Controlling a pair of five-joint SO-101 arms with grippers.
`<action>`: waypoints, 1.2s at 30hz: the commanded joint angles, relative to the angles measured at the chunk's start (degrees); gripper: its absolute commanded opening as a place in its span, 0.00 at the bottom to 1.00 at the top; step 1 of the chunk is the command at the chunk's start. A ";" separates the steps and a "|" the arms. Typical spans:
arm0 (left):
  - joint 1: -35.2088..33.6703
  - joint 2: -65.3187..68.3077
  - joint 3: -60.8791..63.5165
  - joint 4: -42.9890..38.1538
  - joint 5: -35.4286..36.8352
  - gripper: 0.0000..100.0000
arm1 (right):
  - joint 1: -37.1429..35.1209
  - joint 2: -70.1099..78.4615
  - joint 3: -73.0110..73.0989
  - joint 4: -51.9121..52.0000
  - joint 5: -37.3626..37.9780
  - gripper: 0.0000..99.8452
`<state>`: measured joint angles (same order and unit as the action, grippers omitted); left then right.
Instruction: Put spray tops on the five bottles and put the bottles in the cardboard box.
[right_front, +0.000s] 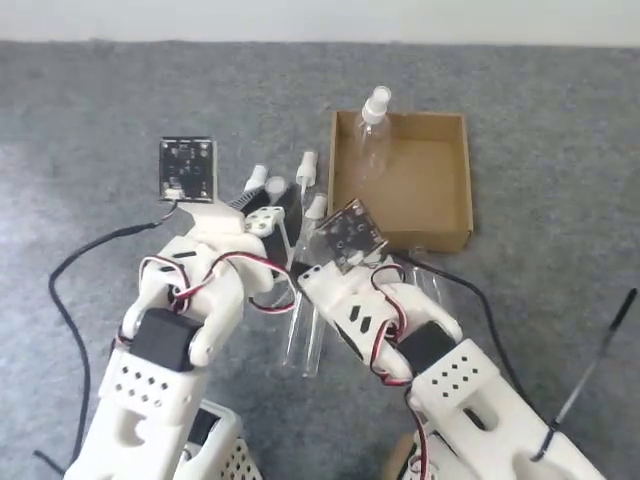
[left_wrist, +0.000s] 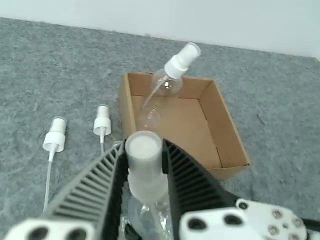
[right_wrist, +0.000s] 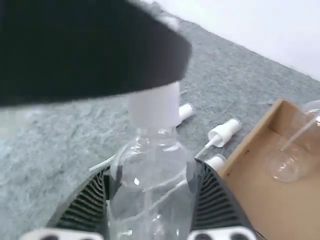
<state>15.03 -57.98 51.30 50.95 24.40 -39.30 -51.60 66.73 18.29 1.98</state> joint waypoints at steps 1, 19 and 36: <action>0.44 0.79 1.45 1.49 -1.58 0.01 | 3.38 -1.98 -1.58 -3.21 -1.58 0.01; 0.26 0.70 2.86 -3.69 -8.35 0.15 | 3.30 -2.59 -1.58 -3.30 6.07 0.01; -5.63 -18.29 6.29 -3.34 -12.84 0.33 | 3.30 -2.07 -1.58 -3.38 6.07 0.01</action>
<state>12.75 -68.00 56.66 47.87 11.91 -36.75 -51.87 66.46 16.18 6.99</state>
